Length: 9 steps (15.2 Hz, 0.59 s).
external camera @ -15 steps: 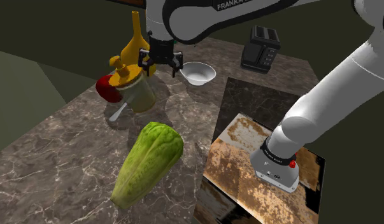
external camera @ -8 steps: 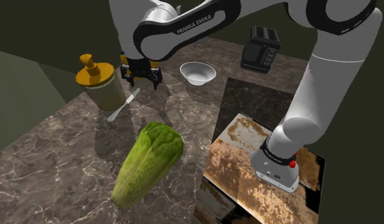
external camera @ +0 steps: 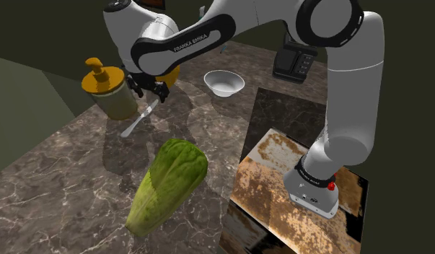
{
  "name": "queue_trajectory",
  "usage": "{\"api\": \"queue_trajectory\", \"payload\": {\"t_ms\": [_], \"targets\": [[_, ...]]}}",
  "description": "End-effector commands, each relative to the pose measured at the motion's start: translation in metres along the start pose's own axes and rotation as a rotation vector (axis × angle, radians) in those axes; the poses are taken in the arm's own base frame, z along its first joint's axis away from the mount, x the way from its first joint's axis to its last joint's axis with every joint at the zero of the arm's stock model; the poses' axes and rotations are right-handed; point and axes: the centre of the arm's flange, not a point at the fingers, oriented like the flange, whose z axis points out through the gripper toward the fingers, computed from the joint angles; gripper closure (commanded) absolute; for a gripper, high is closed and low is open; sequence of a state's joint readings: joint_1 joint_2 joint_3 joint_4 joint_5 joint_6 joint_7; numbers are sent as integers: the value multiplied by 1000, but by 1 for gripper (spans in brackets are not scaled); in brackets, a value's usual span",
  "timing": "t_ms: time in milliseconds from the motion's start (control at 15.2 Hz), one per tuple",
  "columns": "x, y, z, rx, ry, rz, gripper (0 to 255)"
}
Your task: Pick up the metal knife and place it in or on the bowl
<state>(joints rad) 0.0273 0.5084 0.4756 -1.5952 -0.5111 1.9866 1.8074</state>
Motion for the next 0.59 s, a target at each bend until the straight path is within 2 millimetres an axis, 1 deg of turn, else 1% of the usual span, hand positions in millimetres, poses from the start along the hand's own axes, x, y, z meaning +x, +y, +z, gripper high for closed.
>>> {"api": "queue_trajectory", "payload": {"t_ms": [0,264,528], "targets": [[-4,-1,12,-4,-1,-3,0],[-4,-1,31,-4,-1,-3,0],[-4,-1,31,-4,-1,-3,0]]}}
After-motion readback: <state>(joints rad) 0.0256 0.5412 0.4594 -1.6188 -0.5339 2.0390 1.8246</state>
